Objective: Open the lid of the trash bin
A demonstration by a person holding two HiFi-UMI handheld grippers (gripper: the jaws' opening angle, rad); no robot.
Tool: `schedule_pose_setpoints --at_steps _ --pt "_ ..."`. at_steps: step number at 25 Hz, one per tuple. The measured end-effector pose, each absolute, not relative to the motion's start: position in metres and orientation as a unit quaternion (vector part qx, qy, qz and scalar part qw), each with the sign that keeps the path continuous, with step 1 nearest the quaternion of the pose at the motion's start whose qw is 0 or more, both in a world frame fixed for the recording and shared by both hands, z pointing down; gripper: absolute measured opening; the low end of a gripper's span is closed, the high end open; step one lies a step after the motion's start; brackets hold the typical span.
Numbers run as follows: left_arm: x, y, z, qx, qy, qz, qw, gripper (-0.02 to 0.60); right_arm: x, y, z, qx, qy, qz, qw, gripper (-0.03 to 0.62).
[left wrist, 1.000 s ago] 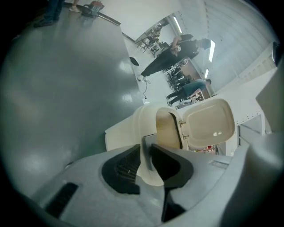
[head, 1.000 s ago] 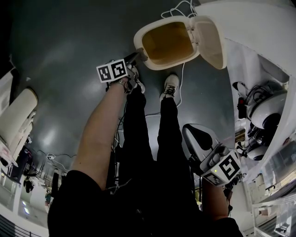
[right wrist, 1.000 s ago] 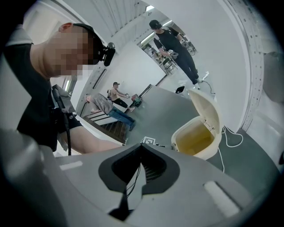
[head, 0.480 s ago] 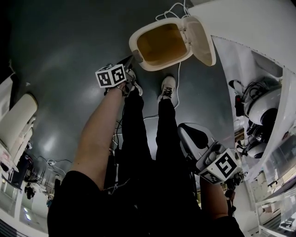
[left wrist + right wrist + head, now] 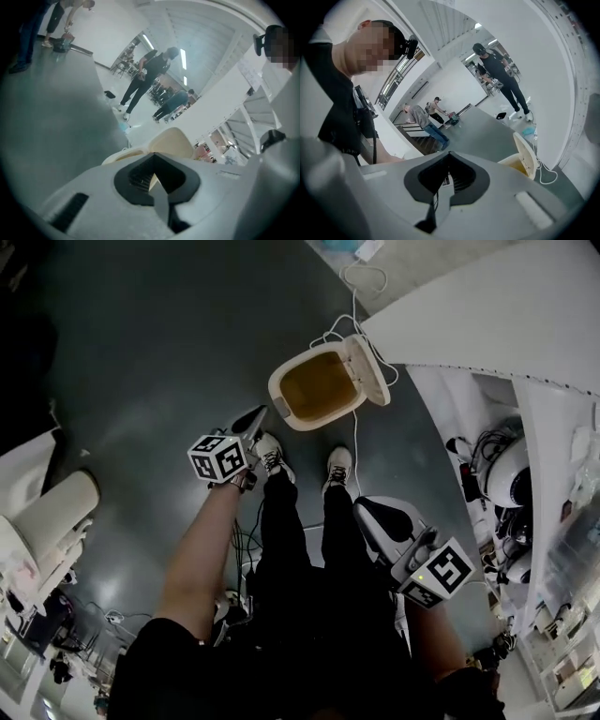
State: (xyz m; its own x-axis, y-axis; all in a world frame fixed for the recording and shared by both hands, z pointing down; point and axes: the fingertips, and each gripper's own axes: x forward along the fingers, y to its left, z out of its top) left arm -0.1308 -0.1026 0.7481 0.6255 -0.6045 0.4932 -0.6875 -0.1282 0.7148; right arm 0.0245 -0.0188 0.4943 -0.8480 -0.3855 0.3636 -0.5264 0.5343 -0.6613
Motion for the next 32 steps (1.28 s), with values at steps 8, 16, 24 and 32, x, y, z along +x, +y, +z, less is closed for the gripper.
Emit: schedule_pose_setpoints --at_steps 8,16,24,32 --pt "-0.091 -0.121 0.496 0.838 -0.372 -0.088 0.389 0.002 0.05 -0.026 0.402 0.266 -0.903 0.335 0.048 0.006" --pt "-0.043 -0.097 0.335 0.894 -0.323 -0.098 0.293 0.002 0.062 -0.028 0.324 0.25 -0.933 0.259 -0.001 0.005" --pt "0.014 -0.021 0.268 0.934 -0.264 -0.048 0.236 0.002 0.065 0.0 0.254 0.205 -0.951 0.225 -0.058 0.006" --pt "0.027 0.007 0.247 0.935 -0.267 -0.072 0.223 0.002 0.065 0.017 0.232 0.191 -0.961 0.192 -0.054 0.006"
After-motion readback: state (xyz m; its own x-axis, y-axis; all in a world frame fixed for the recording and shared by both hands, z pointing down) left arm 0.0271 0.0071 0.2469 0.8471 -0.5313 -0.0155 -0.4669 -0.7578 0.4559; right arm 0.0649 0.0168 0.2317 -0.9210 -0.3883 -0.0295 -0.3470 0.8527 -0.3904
